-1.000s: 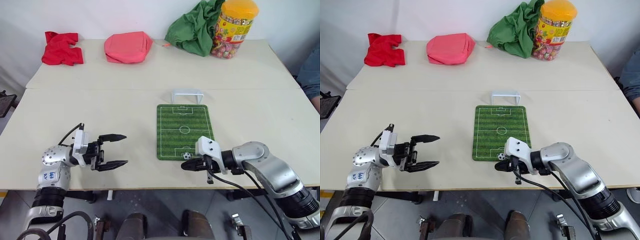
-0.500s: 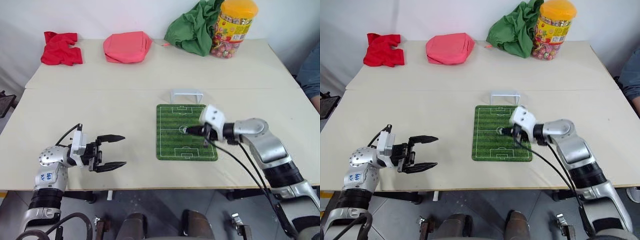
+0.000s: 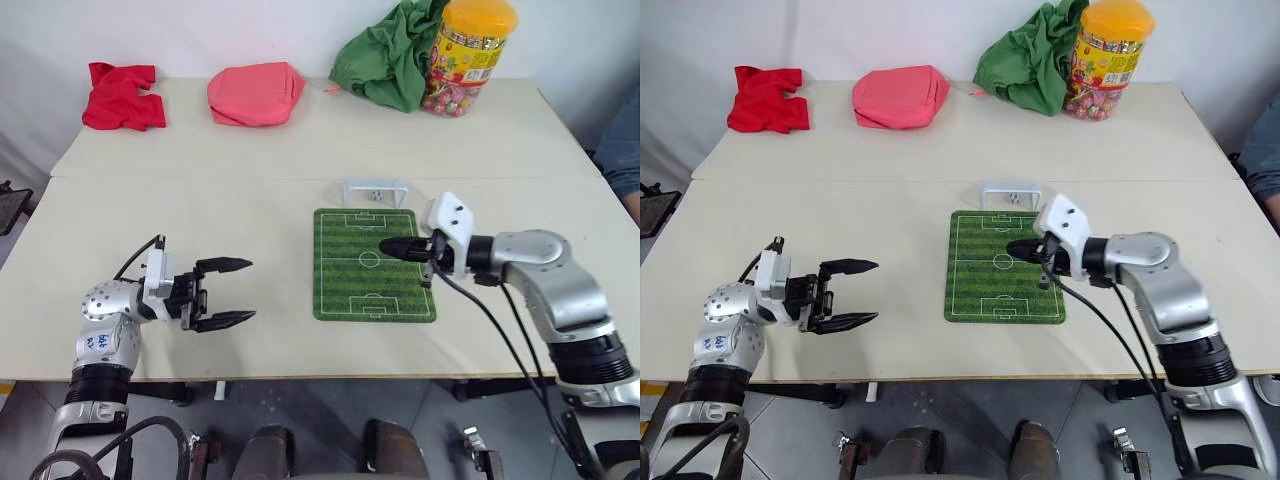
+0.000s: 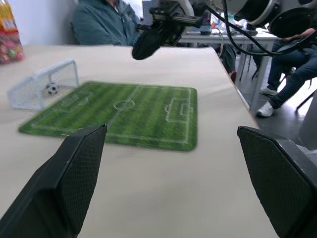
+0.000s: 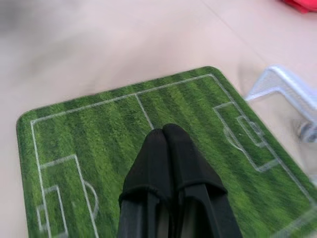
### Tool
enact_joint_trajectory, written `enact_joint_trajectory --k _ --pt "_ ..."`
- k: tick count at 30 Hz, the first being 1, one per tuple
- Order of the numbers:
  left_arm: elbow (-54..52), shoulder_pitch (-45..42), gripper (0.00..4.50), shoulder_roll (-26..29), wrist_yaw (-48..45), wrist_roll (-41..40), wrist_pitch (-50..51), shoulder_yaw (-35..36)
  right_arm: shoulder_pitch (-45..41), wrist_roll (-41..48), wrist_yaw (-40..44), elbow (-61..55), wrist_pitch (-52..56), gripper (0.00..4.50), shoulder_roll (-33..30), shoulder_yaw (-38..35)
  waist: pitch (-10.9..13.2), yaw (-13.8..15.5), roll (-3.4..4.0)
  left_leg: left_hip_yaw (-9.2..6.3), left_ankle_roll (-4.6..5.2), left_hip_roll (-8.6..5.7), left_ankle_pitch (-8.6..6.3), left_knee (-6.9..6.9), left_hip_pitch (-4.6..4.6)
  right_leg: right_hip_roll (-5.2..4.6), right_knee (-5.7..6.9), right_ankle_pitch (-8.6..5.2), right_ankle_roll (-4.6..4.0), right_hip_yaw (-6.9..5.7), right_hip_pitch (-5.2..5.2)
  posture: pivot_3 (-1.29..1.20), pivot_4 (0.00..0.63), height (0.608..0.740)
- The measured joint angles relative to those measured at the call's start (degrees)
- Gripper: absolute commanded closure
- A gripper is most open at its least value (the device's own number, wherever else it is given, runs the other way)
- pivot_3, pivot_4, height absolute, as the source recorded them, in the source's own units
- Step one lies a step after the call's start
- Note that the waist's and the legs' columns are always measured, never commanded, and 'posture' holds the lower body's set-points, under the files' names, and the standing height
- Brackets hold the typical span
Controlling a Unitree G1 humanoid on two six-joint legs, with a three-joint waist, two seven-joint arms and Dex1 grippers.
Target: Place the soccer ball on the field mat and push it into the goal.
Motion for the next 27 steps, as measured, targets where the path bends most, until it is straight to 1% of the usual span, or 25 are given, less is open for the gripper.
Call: enact_joint_trajectory --k 4,5,8,11,12,14,18,21,22,23,25,27 --pt "2.66 -2.87 0.0 -0.37 0.3 0.01 -1.13 2.17 2.62 1.15 3.88 3.55 -1.64 4.49 -5.95 -4.04 0.02 0.05 -0.03 0.02 0.02 0.0 -0.01 -0.02 0.0 0.0 -0.06 0.0 0.0 -0.01 0.03 0.0 0.15 0.74" --pt "3.39 -3.66 0.0 -0.38 0.82 0.03 -1.44 2.7 3.74 1.1 4.82 6.45 -2.84 4.49 -8.01 -5.36 0.03 0.19 -0.06 0.01 0.02 -0.01 -0.01 -0.01 0.0 0.0 -0.08 0.0 0.0 -0.02 0.06 0.0 0.15 0.74" --pt "5.75 -4.45 0.0 -0.14 2.52 0.31 -1.53 4.46 4.98 0.4 5.78 15.23 -6.1 4.49 -11.1 -9.2 0.04 -0.01 -0.06 0.05 0.03 0.0 -0.02 -0.02 0.02 0.0 -0.08 0.01 0.01 -0.01 0.05 0.0 0.15 0.74" --pt "6.65 -5.19 0.0 -0.32 3.25 0.81 -1.42 4.43 6.37 0.32 7.9 19.75 -9.33 3.93 -11.94 -10.74 0.04 -0.36 -0.07 0.08 0.02 0.03 -0.01 -0.03 0.04 0.02 -0.07 0.01 0.01 -0.01 0.04 0.0 0.15 0.74" --pt "6.66 -5.35 0.0 -0.32 3.5 0.81 -1.38 4.47 7.24 0.47 8.96 20.86 -10.27 3.64 -12.18 -11.06 0.04 -0.38 -0.07 0.08 0.02 0.03 -0.01 -0.03 0.04 0.02 -0.07 0.01 0.01 0.0 0.04 0.0 0.15 0.74" --pt "6.67 -5.41 0.0 -0.32 4.57 0.79 -0.78 5.25 8.97 1.38 10.9 23.91 -12.83 2.9 -12.15 -12.7 0.04 -0.32 -0.07 0.09 0.03 0.02 -0.01 -0.02 0.03 0.02 -0.08 0.01 0.01 0.01 0.05 0.0 0.15 0.74" --pt "6.68 -5.22 0.0 -0.03 6.12 0.93 0.48 6.02 9.5 2.37 12.69 27.66 -16.53 1.54 -12.16 -15.41 0.04 -0.26 -0.07 0.08 0.02 0.03 -0.01 0.0 0.06 0.02 -0.06 0.01 0.01 0.01 0.07 0.0 0.15 0.74" --pt "6.54 -4.36 0.0 1.0 9.19 1.36 3.69 6.33 10.65 2.79 14.44 29.59 -19.27 0.44 -12.27 -16.86 0.04 -0.15 -0.07 0.08 0.02 0.03 -0.01 0.0 0.06 0.02 -0.07 0.01 0.01 0.02 0.07 0.0 0.15 0.74" --pt "6.54 -3.74 0.0 1.74 10.51 1.52 4.94 6.58 11.2 2.8 14.83 30.04 -19.67 0.15 -12.45 -17.1 0.04 -0.16 -0.07 0.08 0.02 0.03 -0.01 -0.02 0.06 0.02 -0.07 0.01 0.02 0.02 0.06 0.0 0.15 0.74" --pt "6.53 -3.2 0.0 2.62 12.43 1.78 6.99 6.67 12.13 2.83 15.14 30.45 -20.26 0.06 -12.84 -17.39 0.04 -0.14 -0.07 0.07 0.02 0.03 -0.01 -0.03 0.06 0.02 -0.07 0.01 0.02 0.02 0.06 0.0 0.15 0.74" --pt "6.27 -2.14 0.0 3.84 15.74 2.45 9.72 7.13 13.27 3.08 15.63 30.78 -20.82 0.06 -12.94 -18.48 0.04 -0.11 -0.07 0.08 0.02 0.03 -0.01 -0.02 0.06 0.01 -0.08 0.01 0.02 0.03 0.07 0.0 0.15 0.74" --pt "3.82 0.97 0.0 4.51 16.37 2.49 9.51 8.12 15.68 3.97 16.11 30.49 -22.0 0.06 -13.08 -20.58 0.04 -0.1 -0.07 0.08 0.01 0.03 -0.03 -0.03 0.08 0.01 -0.08 0.01 0.02 0.04 0.08 0.0 0.15 0.74"
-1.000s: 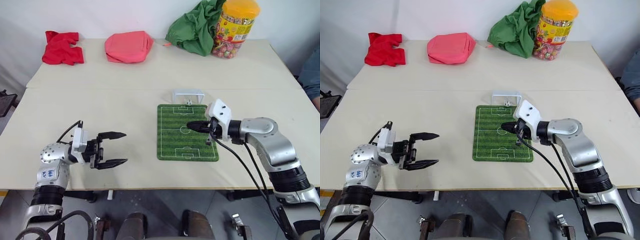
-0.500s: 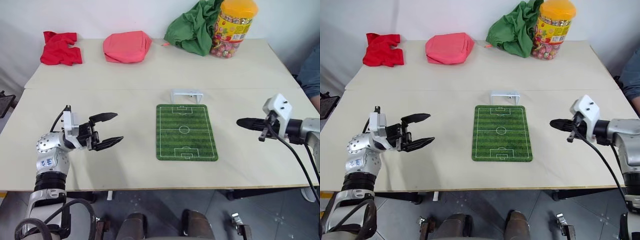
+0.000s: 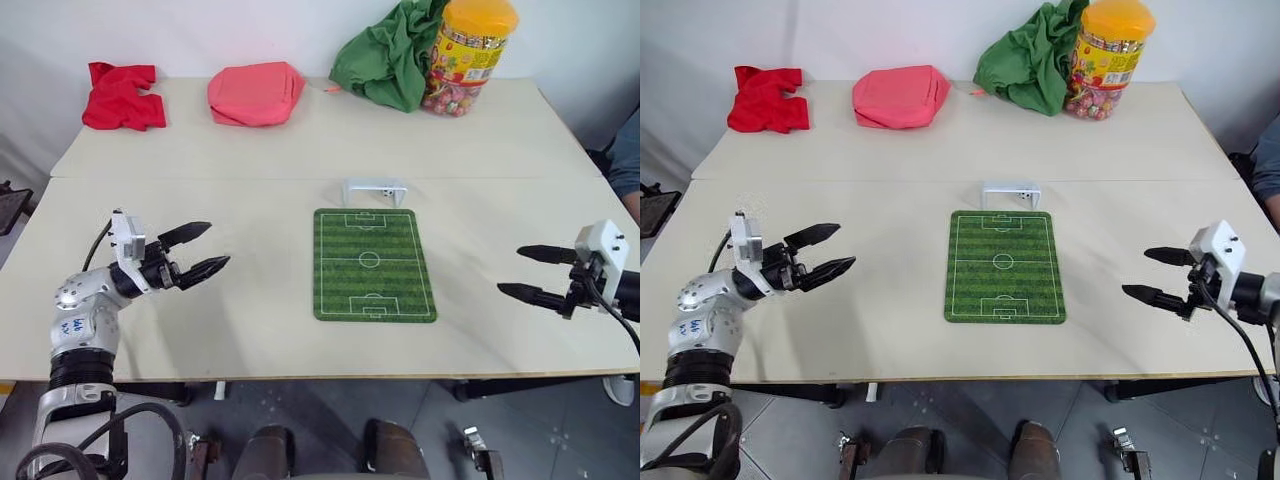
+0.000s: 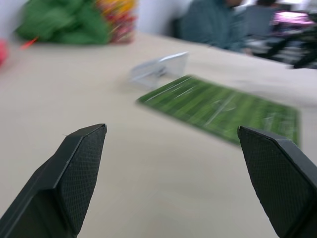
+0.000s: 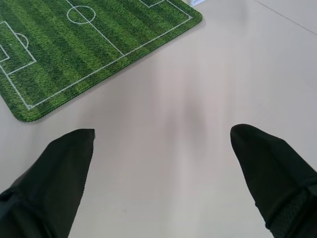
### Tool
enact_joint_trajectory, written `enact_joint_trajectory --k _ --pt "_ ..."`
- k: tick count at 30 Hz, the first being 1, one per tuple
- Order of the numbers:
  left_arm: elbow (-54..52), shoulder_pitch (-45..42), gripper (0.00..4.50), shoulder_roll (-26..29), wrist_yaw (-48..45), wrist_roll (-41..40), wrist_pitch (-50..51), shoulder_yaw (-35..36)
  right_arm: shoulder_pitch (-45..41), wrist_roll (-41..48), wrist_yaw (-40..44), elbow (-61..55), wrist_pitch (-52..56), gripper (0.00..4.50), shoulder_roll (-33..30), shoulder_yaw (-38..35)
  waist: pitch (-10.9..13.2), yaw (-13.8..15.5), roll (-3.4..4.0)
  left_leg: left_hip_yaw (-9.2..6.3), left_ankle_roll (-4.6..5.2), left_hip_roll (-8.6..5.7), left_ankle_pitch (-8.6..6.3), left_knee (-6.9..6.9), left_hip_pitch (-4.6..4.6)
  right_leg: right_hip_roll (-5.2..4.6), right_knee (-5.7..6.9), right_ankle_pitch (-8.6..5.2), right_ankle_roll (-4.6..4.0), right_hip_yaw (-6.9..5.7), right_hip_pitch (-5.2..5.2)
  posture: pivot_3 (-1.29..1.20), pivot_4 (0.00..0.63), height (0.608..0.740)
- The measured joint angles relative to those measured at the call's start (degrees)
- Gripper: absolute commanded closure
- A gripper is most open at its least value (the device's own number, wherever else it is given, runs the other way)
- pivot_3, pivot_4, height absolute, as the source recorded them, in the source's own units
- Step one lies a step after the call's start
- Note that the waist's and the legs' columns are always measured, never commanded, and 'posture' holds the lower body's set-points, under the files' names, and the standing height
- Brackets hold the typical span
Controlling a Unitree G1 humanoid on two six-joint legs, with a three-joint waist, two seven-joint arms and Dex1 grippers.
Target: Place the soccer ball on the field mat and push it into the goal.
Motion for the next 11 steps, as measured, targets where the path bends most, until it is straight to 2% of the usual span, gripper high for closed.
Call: enact_joint_trajectory --k 7,11 --pt "-7.14 12.14 0.0 2.03 1.05 -1.03 1.35 5.74 7.78 -0.03 -3.07 0.44 -3.35 0.06 0.1 -4.64 0.0 0.01 0.01 0.03 -0.02 0.02 -0.01 0.0 0.06 0.0 -0.02 0.0 0.0 0.05 0.02 0.0 0.15 0.74" --pt "-9.03 15.82 0.0 2.31 1.38 -1.5 2.1 7.72 9.09 0.09 -5.48 -0.29 -4.73 0.06 1.97 -5.63 0.0 0.03 0.01 0.05 -0.02 0.04 -0.01 0.03 0.11 0.0 0.01 0.0 0.0 0.08 0.04 0.0 0.15 0.74"
